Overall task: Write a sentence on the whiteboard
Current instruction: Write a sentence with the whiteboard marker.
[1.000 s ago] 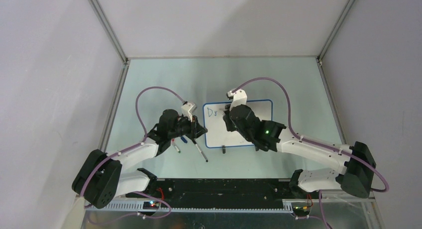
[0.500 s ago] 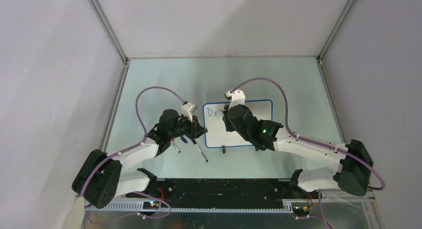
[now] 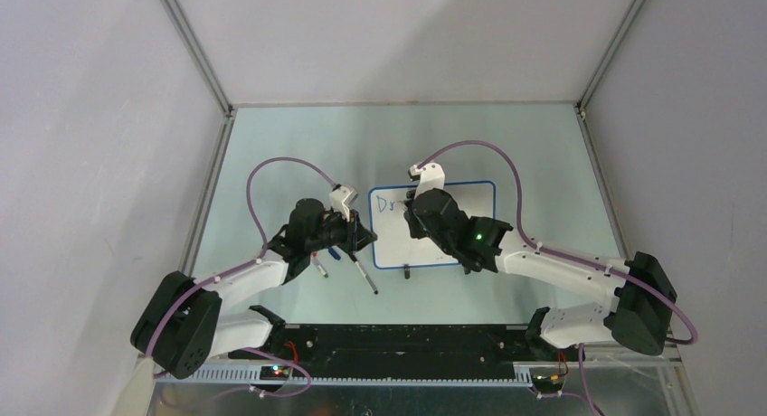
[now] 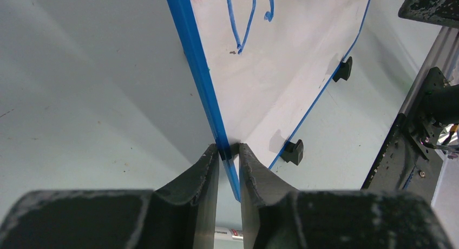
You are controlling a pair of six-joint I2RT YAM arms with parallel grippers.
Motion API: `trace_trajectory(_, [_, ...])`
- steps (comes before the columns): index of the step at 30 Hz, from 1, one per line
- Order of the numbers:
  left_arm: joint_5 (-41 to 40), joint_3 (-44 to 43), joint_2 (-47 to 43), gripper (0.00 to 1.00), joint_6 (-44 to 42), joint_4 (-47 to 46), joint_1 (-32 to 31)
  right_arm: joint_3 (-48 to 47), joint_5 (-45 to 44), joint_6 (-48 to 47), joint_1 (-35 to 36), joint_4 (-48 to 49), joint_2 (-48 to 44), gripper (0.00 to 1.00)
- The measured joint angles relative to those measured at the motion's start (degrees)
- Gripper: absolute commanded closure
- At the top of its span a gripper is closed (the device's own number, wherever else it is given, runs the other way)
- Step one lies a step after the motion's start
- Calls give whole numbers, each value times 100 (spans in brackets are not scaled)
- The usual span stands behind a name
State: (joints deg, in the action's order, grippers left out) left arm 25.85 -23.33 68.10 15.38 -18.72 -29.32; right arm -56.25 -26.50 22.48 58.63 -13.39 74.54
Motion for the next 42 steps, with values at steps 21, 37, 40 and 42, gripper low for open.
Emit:
trace_trajectory(21, [-17, 0, 0, 76, 0, 2, -2, 0, 0, 142, -92, -52, 0, 100])
trace_trajectory(37, [-20, 0, 0, 76, -2, 2, -7, 0, -66, 195, -114, -221, -63, 100])
trace_trajectory(40, [-20, 0, 0, 76, -2, 2, -7, 0, -66, 195, -111, -219, -63, 100])
trace_trajectory(42, [-20, 0, 0, 76, -2, 2, -9, 0, -66, 195, -114, -214, -63, 100])
